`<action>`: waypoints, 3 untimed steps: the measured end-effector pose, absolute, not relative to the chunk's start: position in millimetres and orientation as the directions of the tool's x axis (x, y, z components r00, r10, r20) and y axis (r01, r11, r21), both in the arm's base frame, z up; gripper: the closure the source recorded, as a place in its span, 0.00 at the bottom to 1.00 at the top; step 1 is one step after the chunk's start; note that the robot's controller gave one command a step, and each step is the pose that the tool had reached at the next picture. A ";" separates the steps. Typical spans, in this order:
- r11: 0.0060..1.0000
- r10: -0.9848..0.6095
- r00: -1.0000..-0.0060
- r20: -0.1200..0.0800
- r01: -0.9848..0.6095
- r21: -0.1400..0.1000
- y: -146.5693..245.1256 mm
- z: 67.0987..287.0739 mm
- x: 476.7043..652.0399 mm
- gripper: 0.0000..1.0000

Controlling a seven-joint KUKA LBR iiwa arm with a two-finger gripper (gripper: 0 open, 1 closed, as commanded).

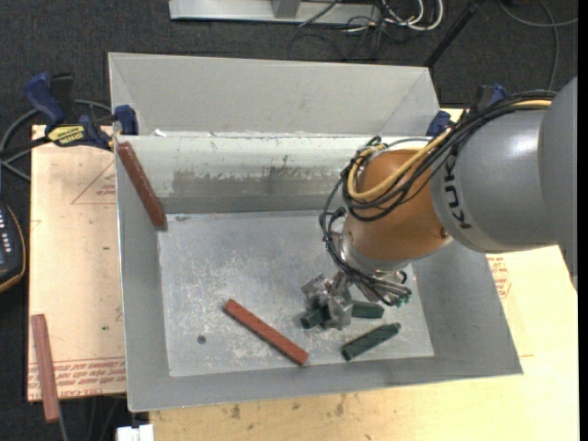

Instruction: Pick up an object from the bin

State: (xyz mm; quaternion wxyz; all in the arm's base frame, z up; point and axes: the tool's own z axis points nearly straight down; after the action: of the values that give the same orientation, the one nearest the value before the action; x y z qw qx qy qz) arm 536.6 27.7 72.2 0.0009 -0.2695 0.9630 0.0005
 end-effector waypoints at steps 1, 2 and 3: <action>0.857 -0.516 -0.857 -0.010 -0.516 -0.005 26.5 218.8 529.4 1.00; 0.857 -0.516 -0.857 -0.003 -0.516 0.000 26.4 214.1 528.0 0.00; 0.705 -0.709 -0.705 0.003 -0.709 0.004 10.3 68.1 524.6 0.00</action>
Offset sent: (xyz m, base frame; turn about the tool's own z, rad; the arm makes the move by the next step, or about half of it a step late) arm -0.0094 -0.0018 0.1420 0.0012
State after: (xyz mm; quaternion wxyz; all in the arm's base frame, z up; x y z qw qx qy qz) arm 524.6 10.3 68.1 -0.0022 -0.3842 0.9232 0.0012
